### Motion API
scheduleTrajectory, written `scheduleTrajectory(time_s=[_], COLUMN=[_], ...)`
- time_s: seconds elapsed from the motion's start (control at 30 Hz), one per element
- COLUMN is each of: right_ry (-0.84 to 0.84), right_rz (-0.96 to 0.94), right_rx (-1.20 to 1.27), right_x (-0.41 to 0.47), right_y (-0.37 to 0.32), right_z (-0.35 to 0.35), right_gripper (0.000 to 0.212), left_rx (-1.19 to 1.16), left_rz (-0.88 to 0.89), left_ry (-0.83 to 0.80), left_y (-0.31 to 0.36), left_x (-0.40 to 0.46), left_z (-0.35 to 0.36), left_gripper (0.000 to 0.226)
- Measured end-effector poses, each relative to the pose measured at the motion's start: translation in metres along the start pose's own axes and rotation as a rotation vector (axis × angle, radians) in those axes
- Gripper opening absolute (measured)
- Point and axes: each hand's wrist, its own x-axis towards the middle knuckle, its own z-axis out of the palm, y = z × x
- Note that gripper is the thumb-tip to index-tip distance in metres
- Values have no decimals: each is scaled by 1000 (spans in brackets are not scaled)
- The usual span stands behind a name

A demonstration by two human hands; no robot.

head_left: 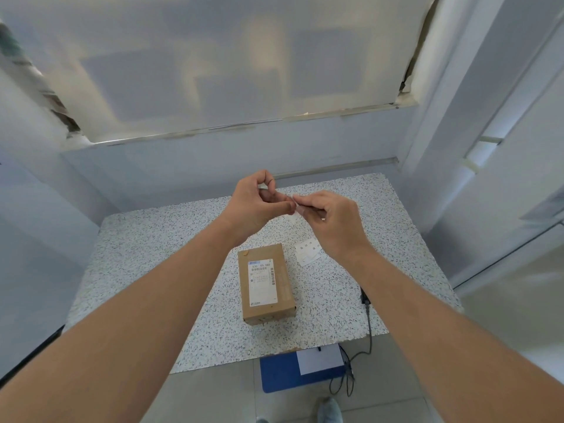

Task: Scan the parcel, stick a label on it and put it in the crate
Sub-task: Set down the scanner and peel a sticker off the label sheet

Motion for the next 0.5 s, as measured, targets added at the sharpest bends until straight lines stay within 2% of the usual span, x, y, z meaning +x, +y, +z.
scheduleTrajectory(time_s=[0.5], right_ry=[-55], right_rz=[-8], right_rx=[-43], right_x=[1], right_y=[2], right_z=[1], right_gripper=[25], left_rx=[132], left_rz=[-62], left_ry=[-8], left_y=[1], left_x=[3], left_z=[3], left_gripper=[39])
